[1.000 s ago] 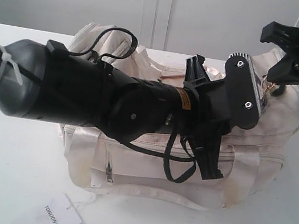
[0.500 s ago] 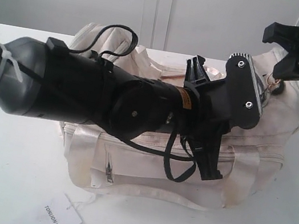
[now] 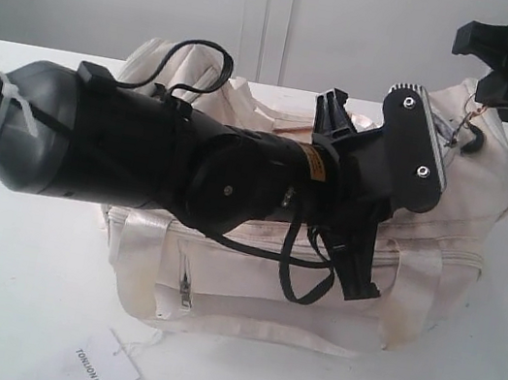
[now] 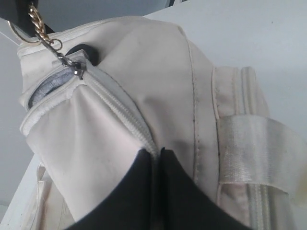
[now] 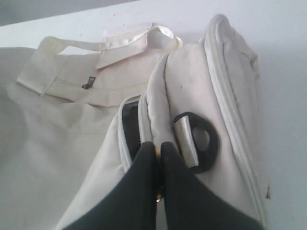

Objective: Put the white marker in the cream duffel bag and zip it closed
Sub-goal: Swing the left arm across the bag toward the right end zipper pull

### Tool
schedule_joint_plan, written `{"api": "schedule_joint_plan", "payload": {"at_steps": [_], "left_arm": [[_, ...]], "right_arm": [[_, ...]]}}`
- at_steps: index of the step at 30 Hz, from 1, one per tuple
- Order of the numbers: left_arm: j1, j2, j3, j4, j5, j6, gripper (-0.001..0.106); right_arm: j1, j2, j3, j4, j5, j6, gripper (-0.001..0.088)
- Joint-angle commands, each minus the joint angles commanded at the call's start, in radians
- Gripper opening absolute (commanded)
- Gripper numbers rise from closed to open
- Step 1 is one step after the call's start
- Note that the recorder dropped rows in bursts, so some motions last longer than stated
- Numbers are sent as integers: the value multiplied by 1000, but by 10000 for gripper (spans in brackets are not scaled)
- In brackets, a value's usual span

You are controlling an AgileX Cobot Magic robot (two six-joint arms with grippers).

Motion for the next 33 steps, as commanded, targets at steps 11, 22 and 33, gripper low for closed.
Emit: {"api": "schedule_joint_plan", "payload": {"at_steps": [11,22,33], "left_arm": [[0,0,0,0,29,0,0],[0,0,0,5,29,0,0],[0,0,0,5,29,0,0]], "right_arm": [[0,92,0,2,-136,20,0],[0,157,-4,8,-259,20,0],[4,210,-11,117,-250,18,0]]}}
